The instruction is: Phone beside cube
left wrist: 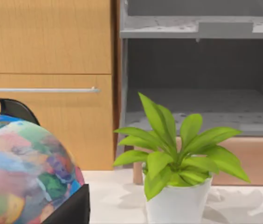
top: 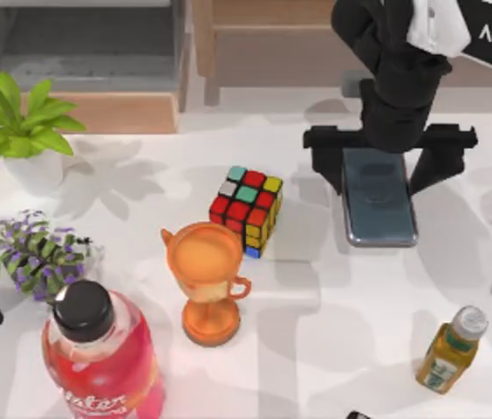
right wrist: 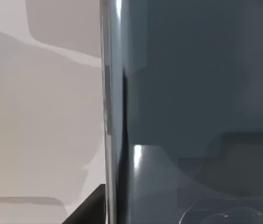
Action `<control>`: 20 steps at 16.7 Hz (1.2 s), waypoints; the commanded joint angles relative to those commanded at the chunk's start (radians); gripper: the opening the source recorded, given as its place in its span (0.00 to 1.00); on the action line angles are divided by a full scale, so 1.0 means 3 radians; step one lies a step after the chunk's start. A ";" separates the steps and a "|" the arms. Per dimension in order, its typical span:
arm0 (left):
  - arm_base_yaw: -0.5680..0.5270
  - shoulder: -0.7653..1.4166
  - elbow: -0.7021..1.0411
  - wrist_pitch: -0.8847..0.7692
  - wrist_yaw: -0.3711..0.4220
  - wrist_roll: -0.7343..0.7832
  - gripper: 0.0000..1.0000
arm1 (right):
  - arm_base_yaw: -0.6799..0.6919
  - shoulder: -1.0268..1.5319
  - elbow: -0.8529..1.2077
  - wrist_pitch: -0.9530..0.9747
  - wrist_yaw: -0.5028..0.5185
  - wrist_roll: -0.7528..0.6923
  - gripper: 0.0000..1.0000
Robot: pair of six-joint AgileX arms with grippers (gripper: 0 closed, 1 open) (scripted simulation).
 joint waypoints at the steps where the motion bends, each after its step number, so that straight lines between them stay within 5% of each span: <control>1: 0.0000 0.0000 0.0000 0.0000 0.0000 0.0000 1.00 | 0.0000 0.0000 0.0000 0.0000 0.0000 0.0000 0.00; 20: 0.0000 0.0000 0.0000 0.0000 0.0000 0.0000 1.00 | 0.0011 -0.0314 0.0105 0.0213 0.0010 0.0008 0.00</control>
